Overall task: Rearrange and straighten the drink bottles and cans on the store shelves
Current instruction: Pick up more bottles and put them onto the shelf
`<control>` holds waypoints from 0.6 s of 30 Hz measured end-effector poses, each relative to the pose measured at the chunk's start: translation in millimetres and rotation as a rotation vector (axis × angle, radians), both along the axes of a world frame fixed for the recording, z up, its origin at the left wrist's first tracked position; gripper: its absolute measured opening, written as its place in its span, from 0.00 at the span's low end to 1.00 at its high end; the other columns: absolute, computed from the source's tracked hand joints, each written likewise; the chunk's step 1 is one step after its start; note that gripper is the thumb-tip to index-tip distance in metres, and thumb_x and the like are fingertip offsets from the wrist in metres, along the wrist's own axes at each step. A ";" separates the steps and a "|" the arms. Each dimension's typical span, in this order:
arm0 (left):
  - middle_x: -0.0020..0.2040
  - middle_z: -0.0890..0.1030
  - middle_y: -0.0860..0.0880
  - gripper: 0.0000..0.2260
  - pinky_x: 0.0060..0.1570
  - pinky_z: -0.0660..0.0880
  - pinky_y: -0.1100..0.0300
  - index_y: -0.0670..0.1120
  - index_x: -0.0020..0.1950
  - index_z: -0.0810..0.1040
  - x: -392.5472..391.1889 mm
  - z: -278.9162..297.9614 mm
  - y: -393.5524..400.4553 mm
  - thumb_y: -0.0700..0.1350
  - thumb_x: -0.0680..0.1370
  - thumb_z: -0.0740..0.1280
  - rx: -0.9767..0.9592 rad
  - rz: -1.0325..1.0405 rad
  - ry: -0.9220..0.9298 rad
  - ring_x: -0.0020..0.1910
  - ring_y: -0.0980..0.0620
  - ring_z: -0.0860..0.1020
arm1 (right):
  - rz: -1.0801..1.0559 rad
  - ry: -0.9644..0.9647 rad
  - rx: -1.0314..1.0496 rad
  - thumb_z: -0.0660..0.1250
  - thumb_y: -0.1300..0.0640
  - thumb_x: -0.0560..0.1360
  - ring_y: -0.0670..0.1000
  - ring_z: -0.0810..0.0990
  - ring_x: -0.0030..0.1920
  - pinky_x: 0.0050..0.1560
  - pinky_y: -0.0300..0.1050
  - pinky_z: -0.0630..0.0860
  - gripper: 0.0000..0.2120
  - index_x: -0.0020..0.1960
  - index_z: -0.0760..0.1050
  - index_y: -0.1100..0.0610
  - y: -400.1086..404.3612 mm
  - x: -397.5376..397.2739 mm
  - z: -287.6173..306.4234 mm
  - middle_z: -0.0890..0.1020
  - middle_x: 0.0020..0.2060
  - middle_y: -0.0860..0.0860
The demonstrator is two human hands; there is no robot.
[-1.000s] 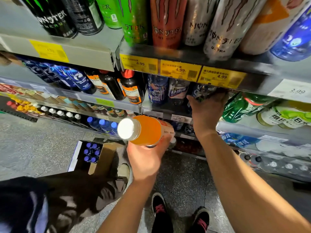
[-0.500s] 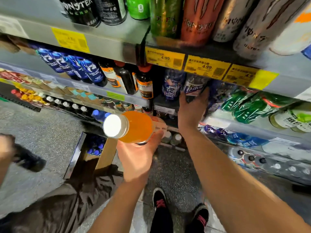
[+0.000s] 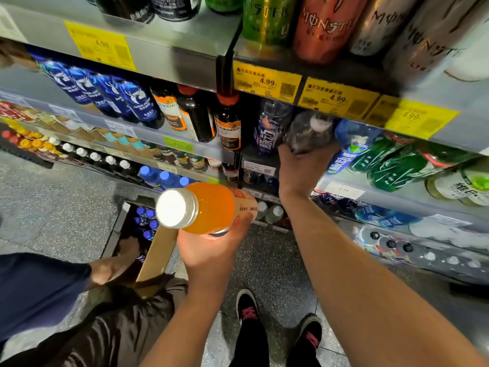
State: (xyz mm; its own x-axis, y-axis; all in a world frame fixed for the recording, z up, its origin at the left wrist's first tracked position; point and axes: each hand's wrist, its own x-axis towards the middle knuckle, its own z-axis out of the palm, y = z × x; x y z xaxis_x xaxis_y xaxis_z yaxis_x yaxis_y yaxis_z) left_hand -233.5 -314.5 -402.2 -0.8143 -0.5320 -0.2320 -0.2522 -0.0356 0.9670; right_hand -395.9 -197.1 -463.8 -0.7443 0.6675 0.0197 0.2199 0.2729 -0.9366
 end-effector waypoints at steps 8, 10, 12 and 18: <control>0.50 0.86 0.58 0.26 0.56 0.80 0.56 0.52 0.59 0.79 -5.8 28.3 12.4 0.46 0.64 0.84 -0.089 -0.058 -0.020 0.52 0.57 0.84 | 0.092 -0.067 -0.113 0.79 0.58 0.65 0.53 0.78 0.58 0.60 0.46 0.76 0.42 0.72 0.59 0.60 21.9 63.2 26.2 0.78 0.60 0.55; 0.41 0.86 0.59 0.18 0.43 0.78 0.69 0.49 0.52 0.80 -8.8 47.6 20.3 0.38 0.67 0.81 -0.091 -0.121 0.019 0.41 0.62 0.83 | 0.087 -0.053 -0.114 0.80 0.57 0.65 0.49 0.77 0.58 0.56 0.33 0.73 0.40 0.70 0.62 0.57 34.1 81.5 50.4 0.77 0.58 0.51; 0.34 0.83 0.64 0.14 0.39 0.74 0.72 0.49 0.44 0.79 -13.1 69.9 32.1 0.36 0.67 0.80 -0.083 -0.144 0.022 0.34 0.67 0.81 | 0.070 -0.025 -0.159 0.80 0.61 0.65 0.39 0.78 0.52 0.48 0.22 0.70 0.36 0.66 0.64 0.52 50.9 106.2 75.9 0.77 0.53 0.44; 0.46 0.86 0.57 0.34 0.60 0.78 0.53 0.49 0.49 0.83 -18.3 120.5 84.6 0.70 0.52 0.79 0.008 -0.328 0.015 0.48 0.58 0.84 | -0.035 -0.003 -0.255 0.82 0.65 0.62 0.30 0.79 0.40 0.38 0.22 0.73 0.32 0.55 0.68 0.44 111.6 174.1 151.8 0.81 0.46 0.45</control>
